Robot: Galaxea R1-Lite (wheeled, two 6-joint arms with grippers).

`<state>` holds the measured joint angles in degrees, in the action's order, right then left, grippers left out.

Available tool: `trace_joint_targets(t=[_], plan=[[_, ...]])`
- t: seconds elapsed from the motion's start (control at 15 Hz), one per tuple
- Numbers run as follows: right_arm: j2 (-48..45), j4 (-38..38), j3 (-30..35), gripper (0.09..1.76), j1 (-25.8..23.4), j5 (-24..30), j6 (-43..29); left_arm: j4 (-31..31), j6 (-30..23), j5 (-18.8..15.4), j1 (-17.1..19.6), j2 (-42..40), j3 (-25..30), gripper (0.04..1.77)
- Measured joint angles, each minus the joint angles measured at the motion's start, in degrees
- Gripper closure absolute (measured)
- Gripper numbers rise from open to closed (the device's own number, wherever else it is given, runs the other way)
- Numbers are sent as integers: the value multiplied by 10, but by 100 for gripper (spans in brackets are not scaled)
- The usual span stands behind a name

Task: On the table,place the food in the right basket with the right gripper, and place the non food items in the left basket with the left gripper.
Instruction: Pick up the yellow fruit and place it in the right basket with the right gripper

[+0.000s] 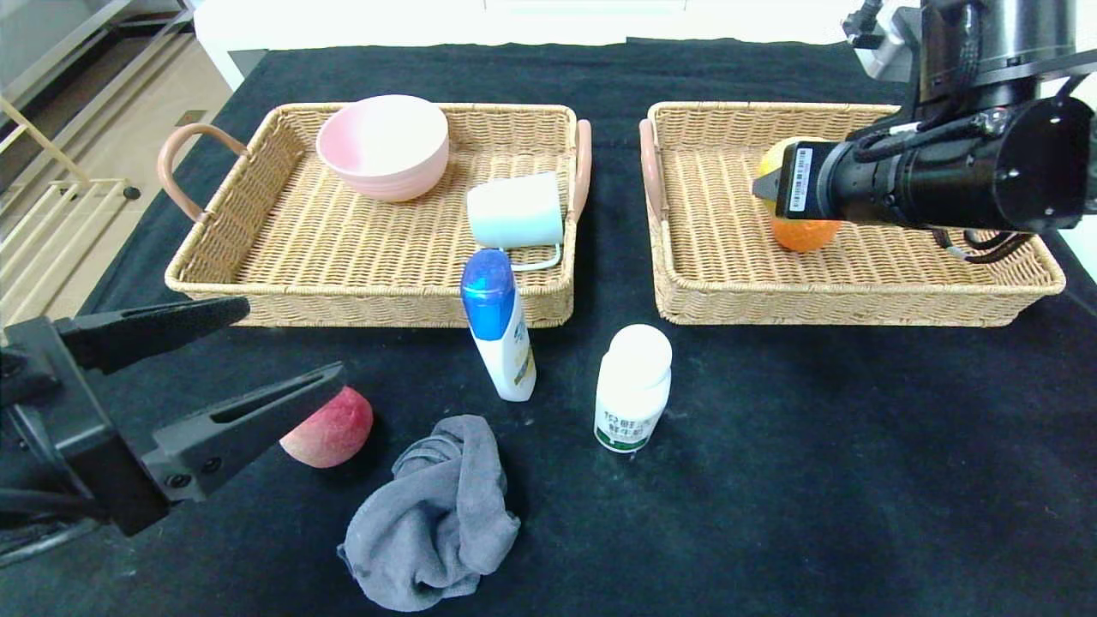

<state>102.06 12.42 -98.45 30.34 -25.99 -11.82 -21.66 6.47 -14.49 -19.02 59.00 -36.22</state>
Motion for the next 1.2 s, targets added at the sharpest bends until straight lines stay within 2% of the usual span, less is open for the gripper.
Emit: trace_joint_targets(t=[0.33,1.2], plan=[[40,-74,-5,74,-8,1,25,0,0,0,0,1,1,5],[73,-90,-9,74,-13,2,37,0,1,0,-2,2,1,5]])
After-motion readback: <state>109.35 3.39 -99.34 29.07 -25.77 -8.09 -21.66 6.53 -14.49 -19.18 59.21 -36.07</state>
